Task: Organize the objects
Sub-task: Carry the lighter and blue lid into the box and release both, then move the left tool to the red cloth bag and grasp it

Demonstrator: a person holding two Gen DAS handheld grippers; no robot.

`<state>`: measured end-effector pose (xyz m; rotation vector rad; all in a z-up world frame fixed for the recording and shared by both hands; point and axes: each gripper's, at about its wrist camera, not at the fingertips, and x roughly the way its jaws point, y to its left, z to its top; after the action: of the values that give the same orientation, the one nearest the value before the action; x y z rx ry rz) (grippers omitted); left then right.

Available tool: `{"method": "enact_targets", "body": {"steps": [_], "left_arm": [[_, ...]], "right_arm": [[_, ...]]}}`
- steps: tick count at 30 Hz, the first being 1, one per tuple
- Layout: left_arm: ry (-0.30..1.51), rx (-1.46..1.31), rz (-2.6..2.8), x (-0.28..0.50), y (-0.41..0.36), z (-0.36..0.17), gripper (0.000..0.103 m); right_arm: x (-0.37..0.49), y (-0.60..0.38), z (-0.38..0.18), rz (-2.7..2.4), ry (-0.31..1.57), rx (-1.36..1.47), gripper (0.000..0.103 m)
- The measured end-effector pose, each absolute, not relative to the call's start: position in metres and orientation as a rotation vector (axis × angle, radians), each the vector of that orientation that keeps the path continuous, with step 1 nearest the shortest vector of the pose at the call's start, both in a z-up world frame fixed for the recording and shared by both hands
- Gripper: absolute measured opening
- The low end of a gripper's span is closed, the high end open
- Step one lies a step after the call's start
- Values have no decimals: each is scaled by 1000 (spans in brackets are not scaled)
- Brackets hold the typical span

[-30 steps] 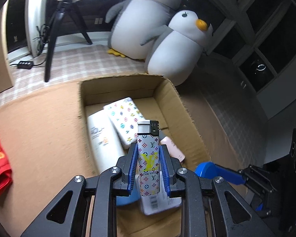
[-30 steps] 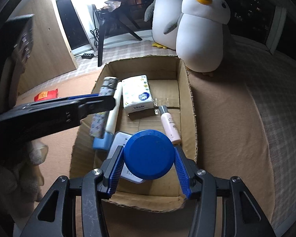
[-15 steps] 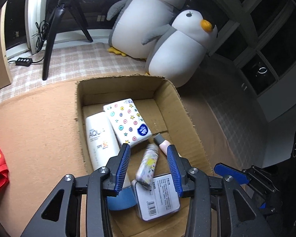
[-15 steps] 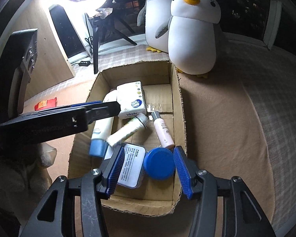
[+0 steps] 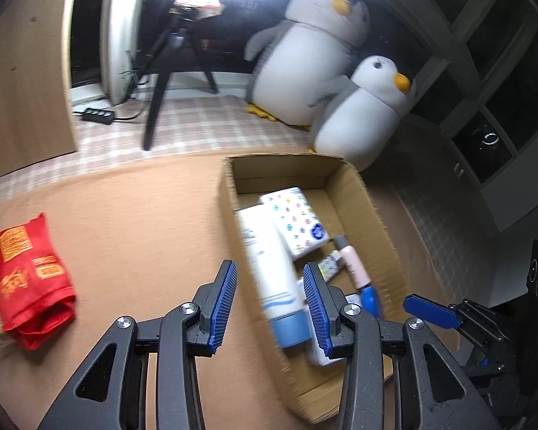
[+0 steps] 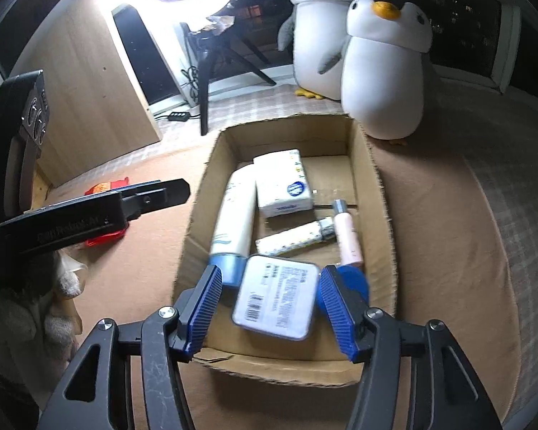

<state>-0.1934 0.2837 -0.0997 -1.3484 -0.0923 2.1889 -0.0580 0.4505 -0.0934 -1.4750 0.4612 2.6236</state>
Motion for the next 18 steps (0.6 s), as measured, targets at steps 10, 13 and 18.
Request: {"method": "enact_targets", "body": {"steps": [10,13,18], "left_arm": [[-77,-1404,2291,-212,208,-101,42],[-71,-1439,2322,-226,184,-104,42],[-38,-1510,2411,-260,141,-115,42]], "right_arm": [[-54,421,-89,2645,513,-1469,55],[-53,411,-90,2646,514,-1481,55],[-53,395,-89,2647,504,-1497,55]]}}
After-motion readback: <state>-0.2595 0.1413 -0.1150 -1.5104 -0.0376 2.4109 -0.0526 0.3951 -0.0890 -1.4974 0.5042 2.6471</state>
